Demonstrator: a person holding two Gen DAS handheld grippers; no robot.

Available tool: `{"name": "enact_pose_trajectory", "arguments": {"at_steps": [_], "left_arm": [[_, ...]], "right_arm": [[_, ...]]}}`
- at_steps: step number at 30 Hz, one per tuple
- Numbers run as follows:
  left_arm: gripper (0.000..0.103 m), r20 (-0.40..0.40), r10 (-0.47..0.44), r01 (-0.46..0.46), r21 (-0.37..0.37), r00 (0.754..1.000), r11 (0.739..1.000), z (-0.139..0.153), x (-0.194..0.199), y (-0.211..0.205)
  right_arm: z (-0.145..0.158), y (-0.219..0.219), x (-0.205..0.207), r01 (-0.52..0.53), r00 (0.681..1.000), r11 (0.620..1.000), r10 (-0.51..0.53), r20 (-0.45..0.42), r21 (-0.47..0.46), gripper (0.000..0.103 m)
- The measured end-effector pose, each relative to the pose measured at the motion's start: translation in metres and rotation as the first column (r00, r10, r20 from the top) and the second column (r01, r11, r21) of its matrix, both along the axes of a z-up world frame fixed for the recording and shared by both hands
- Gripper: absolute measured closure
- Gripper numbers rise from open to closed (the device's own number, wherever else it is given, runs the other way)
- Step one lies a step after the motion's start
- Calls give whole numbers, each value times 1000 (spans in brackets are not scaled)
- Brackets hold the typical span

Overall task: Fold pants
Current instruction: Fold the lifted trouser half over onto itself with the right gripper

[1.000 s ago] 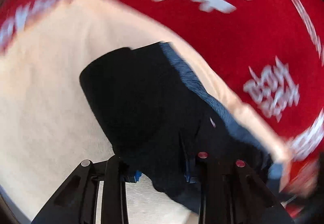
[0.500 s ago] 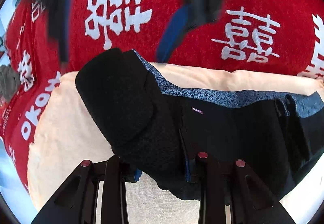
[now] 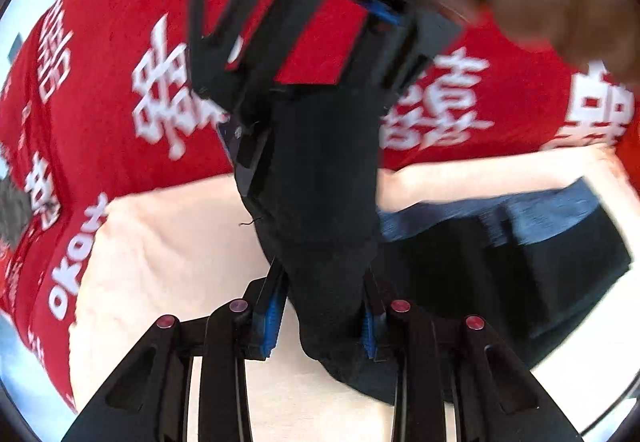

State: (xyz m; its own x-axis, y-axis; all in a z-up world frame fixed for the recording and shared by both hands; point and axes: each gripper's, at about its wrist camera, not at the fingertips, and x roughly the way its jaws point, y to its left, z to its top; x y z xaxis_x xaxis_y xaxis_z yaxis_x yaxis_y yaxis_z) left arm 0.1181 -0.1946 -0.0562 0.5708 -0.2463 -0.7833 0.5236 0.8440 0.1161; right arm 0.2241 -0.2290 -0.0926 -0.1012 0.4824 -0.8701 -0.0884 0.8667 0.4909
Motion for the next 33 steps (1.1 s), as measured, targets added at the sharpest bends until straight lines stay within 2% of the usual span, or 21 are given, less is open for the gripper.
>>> {"name": "enact_pose_trajectory", "arguments": {"at_steps": [3, 6, 10, 13, 18, 22, 26, 30, 32, 33], "left_arm": [[71, -1, -65, 65, -30, 998, 997, 20, -16, -29], [71, -14, -143, 142, -38, 990, 989, 34, -37, -67], [71, -32, -247, 247, -17, 968, 969, 42, -75, -123], [71, -39, -333, 334, 26, 942, 942, 34, -110, -172], [71, -92, -408, 416, 104, 908, 903, -1, -144, -232], [71, -156, -409, 432, 165, 899, 886, -42, -154, -263], [68, -161, -408, 436, 231, 899, 870, -62, -163, -271], [53, -176, -400, 433, 233, 900, 871, -61, -161, -264], [39, -196, -386, 424, 215, 901, 880, -56, -159, -256], [38, -215, -383, 424, 196, 898, 884, -52, -159, -249]], "right_arm": [[21, -61, -35, 129, 989, 984, -136, 50, 119, 84], [39, -120, -75, 241, 960, 947, -265, 90, 213, 84], [54, -201, -130, 352, 912, 897, -393, 116, 267, 84], [55, -245, -169, 400, 885, 876, -445, 133, 269, 84], [20, -314, -221, 504, 835, 827, -540, 105, 248, 84], [-28, -351, -243, 563, 808, 798, -587, 59, 216, 84], [-63, -364, -252, 587, 796, 783, -604, 30, 203, 83], [-75, -365, -262, 586, 797, 786, -603, 35, 198, 80], [-72, -366, -267, 588, 796, 786, -604, 36, 191, 78], [-68, -365, -268, 588, 798, 790, -602, 36, 175, 77]]}}
